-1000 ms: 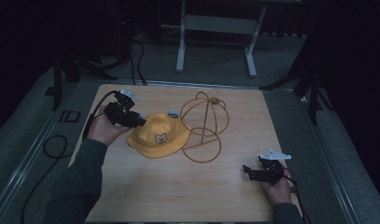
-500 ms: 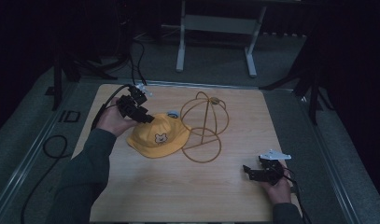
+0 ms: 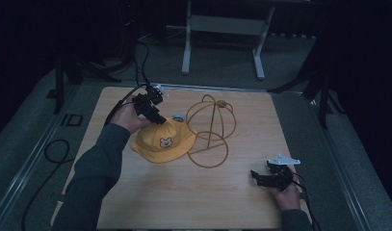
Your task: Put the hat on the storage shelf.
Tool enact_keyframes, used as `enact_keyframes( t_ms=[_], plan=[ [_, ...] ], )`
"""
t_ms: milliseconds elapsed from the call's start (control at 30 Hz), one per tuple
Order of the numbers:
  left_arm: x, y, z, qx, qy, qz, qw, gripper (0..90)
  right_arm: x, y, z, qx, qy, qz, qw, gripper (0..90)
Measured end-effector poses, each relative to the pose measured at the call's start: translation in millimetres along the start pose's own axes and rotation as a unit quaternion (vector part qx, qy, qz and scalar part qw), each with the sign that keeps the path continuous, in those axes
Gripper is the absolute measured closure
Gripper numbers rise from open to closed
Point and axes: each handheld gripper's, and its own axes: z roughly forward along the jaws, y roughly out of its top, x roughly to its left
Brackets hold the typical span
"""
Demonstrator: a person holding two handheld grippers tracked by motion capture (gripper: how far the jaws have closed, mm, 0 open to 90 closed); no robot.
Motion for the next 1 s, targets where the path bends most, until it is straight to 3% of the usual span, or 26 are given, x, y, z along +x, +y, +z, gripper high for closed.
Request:
enact_keyframes(
  t_ms=[300,433,500,600,633,667,1000],
  plan=[
    [1.7,6.1,25.3,0.017,-0.015,0.016,0.9996,44.7,0.0,0.0,0.0,0.000,0.000,0.000,1.0000,16.0],
    [5.0,5.5,31.4,0.026,-0.024,0.021,0.9992,53.2,0.0,0.0,0.0,0.000,0.000,0.000,1.0000,16.0],
    [11.3,2.9,38.4,0.038,-0.034,0.029,0.9983,64.2,0.0,0.0,0.0,0.000,0.000,0.000,1.0000,16.0],
    [11.3,2.3,38.9,0.039,-0.030,0.039,0.9981,77.3,0.0,0.0,0.0,0.000,0.000,0.000,1.0000,16.0],
    [11.3,2.3,38.9,0.039,-0.030,0.039,0.9981,77.3,0.0,0.0,0.0,0.000,0.000,0.000,1.0000,16.0],
    [9.3,1.5,37.6,0.037,-0.021,0.048,0.9979,81.9,0.0,0.0,0.0,0.000,0.000,0.000,1.0000,16.0],
    [9.5,-1.6,27.1,0.035,-0.033,0.044,0.9978,83.6,0.0,0.0,0.0,0.000,0.000,0.000,1.0000,16.0]
  ],
)
